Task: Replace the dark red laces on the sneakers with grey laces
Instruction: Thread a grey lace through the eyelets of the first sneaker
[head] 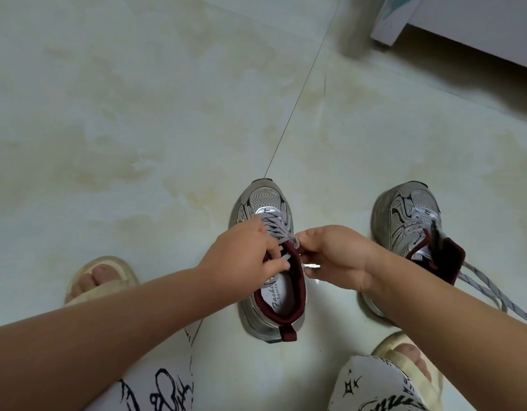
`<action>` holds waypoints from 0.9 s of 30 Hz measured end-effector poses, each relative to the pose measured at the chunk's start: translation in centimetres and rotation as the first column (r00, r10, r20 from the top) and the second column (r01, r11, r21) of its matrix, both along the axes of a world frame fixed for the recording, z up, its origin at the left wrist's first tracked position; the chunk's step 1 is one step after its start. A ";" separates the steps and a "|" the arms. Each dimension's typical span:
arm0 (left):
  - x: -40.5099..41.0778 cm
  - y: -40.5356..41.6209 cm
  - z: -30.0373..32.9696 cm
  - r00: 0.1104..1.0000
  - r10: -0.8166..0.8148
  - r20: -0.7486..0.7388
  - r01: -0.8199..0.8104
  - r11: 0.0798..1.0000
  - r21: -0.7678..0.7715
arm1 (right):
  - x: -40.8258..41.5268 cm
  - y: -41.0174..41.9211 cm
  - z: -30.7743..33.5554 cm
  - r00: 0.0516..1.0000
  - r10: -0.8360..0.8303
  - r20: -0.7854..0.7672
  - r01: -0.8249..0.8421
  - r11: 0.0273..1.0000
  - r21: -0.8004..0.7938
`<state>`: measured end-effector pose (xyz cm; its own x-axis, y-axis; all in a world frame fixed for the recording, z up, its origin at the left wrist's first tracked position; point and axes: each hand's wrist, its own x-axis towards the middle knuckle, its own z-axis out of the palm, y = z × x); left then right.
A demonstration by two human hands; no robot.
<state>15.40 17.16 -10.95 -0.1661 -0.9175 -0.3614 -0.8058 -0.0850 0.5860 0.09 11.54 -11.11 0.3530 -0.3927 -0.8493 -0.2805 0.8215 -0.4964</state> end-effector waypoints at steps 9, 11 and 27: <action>-0.1 0.1 0.1 1.000 0.003 0.011 -0.003 1.000 0.006 | 0.5 0.4 0.6 0.987 0.063 -0.151 -0.092 0.976 -0.196; -0.1 0.2 0.0 1.000 0.016 -0.008 -0.015 1.000 0.009 | 0.4 0.4 0.4 0.997 -0.061 -0.037 0.060 0.998 -0.021; -0.4 0.1 -0.1 0.903 0.309 -0.298 -0.241 0.940 0.241 | -0.1 1.7 0.9 0.989 0.092 -0.118 -0.127 0.934 -0.333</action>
<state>14.95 17.22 -11.03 -0.0566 -0.8610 -0.5055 -0.4995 -0.4140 0.7610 0.00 13.22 -10.22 0.3312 -0.6267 -0.7053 -0.4209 0.5709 -0.7049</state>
